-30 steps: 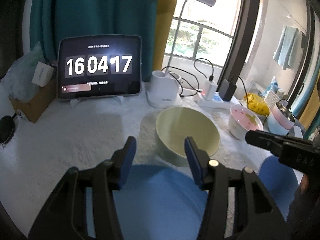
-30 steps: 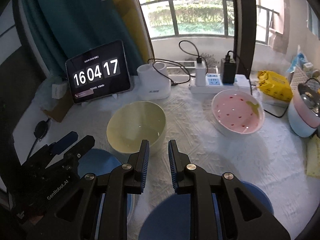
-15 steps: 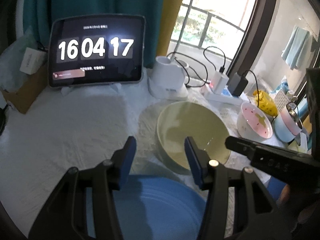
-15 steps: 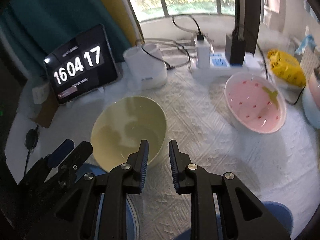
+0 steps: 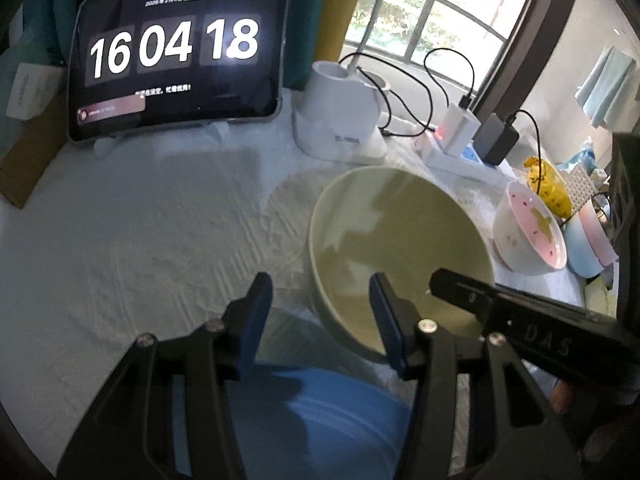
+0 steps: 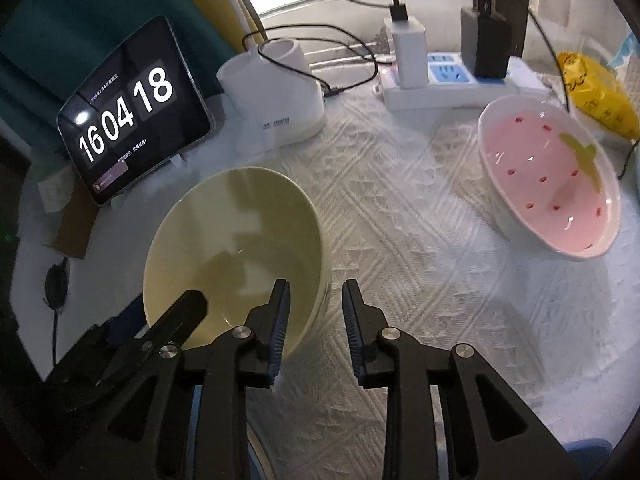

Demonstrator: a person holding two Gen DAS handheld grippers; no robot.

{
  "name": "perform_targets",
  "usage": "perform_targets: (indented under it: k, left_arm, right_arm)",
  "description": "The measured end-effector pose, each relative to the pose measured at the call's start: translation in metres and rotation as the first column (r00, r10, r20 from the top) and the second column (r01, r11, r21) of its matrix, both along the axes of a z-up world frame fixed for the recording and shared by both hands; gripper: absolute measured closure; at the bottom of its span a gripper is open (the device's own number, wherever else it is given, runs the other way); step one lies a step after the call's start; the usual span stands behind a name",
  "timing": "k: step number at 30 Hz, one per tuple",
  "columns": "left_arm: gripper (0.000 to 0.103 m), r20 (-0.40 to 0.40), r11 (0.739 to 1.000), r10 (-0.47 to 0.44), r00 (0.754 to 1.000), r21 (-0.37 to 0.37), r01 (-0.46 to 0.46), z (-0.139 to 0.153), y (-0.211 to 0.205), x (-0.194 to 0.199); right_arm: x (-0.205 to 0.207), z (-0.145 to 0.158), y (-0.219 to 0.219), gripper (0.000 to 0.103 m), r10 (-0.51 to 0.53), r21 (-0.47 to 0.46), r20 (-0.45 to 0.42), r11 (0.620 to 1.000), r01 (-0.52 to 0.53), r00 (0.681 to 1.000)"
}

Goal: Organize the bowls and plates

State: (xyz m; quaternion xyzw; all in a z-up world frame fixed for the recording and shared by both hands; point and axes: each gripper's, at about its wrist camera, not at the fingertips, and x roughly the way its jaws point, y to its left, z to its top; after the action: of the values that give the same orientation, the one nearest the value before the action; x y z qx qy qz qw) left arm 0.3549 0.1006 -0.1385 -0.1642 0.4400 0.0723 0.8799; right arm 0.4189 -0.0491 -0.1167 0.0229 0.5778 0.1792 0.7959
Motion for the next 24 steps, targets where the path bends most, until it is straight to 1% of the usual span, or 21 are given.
perform_targets:
  k: [2, 5, 7, 8, 9, 12, 16, 24]
  left_arm:
    - [0.051, 0.002, 1.000, -0.002, 1.000, -0.009, 0.002, -0.002, 0.001, 0.001]
    - [0.051, 0.001, 0.998, -0.019, 1.000, -0.054, 0.019, -0.006, 0.003, 0.003]
    - [0.054, 0.011, 0.998, -0.032, 0.999, -0.049, 0.033, -0.005, 0.001, 0.003]
    - [0.058, 0.012, 0.998, -0.042, 0.999, -0.045, 0.043, -0.005, -0.001, 0.004]
    - [0.064, 0.015, 0.997, -0.059, 0.998, -0.049, 0.060, -0.005, -0.003, 0.004]
    - [0.065, 0.018, 0.998, -0.067, 0.998, -0.015, 0.067, -0.003, -0.010, 0.002]
    - [0.065, 0.027, 0.998, -0.059, 0.998, -0.024, 0.059, -0.001, -0.008, 0.000]
    - [0.065, 0.098, 0.998, -0.059, 0.993, -0.022, 0.061, 0.015, -0.009, -0.014]
  right_arm:
    - [0.001, -0.001, 0.001, 0.076, 0.010, -0.006, 0.005, 1.000, -0.010, 1.000]
    - [0.002, -0.003, 0.002, 0.077, 0.022, 0.003, 0.002, 1.000, -0.022, 1.000]
    - [0.002, -0.002, 0.003, 0.080, 0.032, 0.008, 0.008, 0.999, -0.032, 0.999]
    - [0.001, -0.002, 0.004, 0.081, 0.033, 0.003, 0.012, 0.999, -0.033, 0.999]
    - [0.001, -0.001, 0.004, 0.081, 0.034, 0.000, 0.015, 0.999, -0.034, 0.999]
    - [0.000, 0.000, 0.004, 0.083, 0.036, -0.007, 0.025, 0.999, -0.036, 0.999]
    - [-0.002, 0.003, 0.004, 0.085, 0.043, -0.006, 0.044, 0.999, -0.042, 0.998]
    - [-0.010, 0.018, -0.001, 0.088, 0.044, 0.023, 0.101, 0.999, -0.047, 0.994]
